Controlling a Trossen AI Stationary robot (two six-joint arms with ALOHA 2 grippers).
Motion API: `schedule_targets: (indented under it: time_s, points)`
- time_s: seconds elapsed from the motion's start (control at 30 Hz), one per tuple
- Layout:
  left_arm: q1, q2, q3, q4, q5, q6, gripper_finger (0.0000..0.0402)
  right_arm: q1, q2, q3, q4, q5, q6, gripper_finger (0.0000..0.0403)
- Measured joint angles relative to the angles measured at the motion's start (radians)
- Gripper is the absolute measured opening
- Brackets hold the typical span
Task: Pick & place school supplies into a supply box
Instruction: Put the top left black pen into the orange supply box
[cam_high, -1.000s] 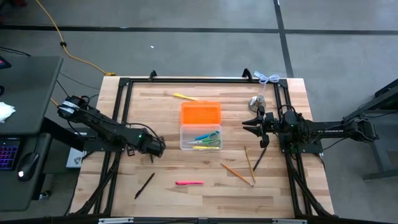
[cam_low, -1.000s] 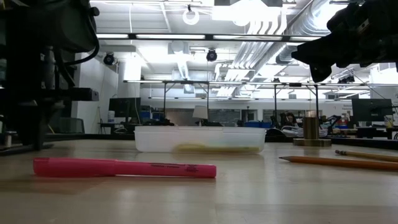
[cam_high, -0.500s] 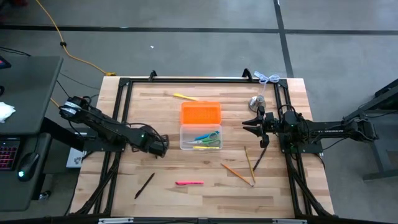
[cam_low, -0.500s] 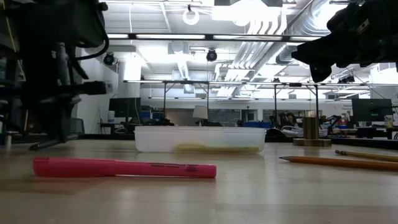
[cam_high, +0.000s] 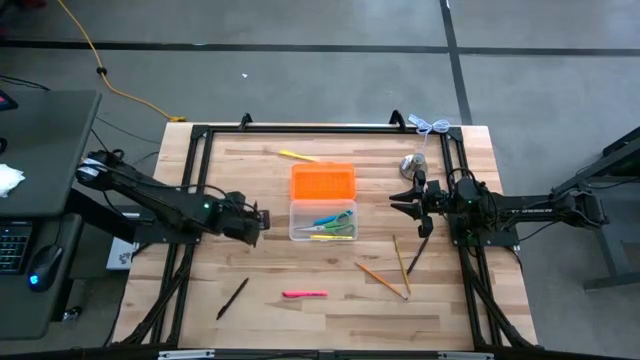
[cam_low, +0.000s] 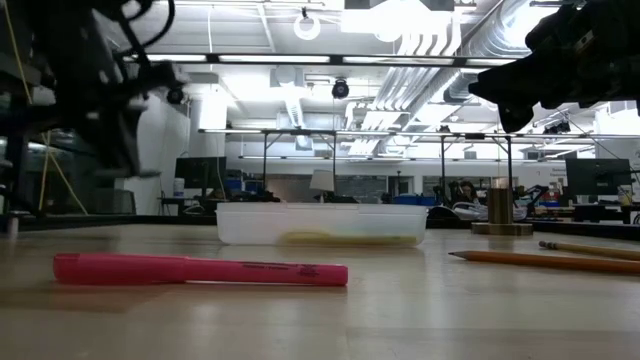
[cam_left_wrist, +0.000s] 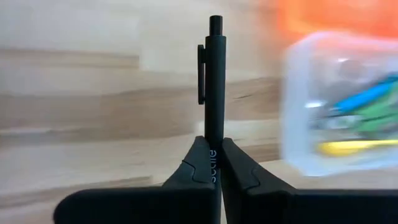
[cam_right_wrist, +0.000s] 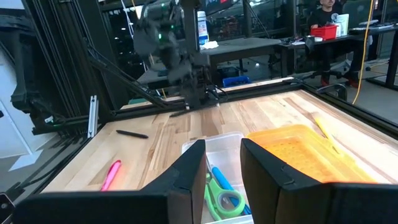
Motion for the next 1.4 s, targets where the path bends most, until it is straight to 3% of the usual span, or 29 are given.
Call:
schedule_targets:
  time_s: [0.4,0.7,0.87,1.17,1.4]
  points:
    - [0.000,-0.285,0.002,0.151,-0.245,0.246,0.0033,0.000,0.000,0.000,-0.010,0.000,-0.006,0.0078]
    - [0.000,-0.394,0.003,0.396,-0.273,0.511,0.0032,0.000,0.000,0.000,-0.011,0.000,-0.007,0.0078]
    - [0.000,-0.421,0.002,0.563,-0.236,0.673,0.0035,0.000,0.000,0.000,-0.012,0.000,-0.007,0.0078]
    - [0.000,-0.423,0.002,0.899,-0.073,0.960,0.0035,0.000,0.000,0.000,-0.012,0.000,-0.007,0.0078]
    - [0.000,-0.422,0.002,1.071,0.041,1.105,0.0030,0.000,0.000,0.000,-0.012,0.000,-0.007,0.0078]
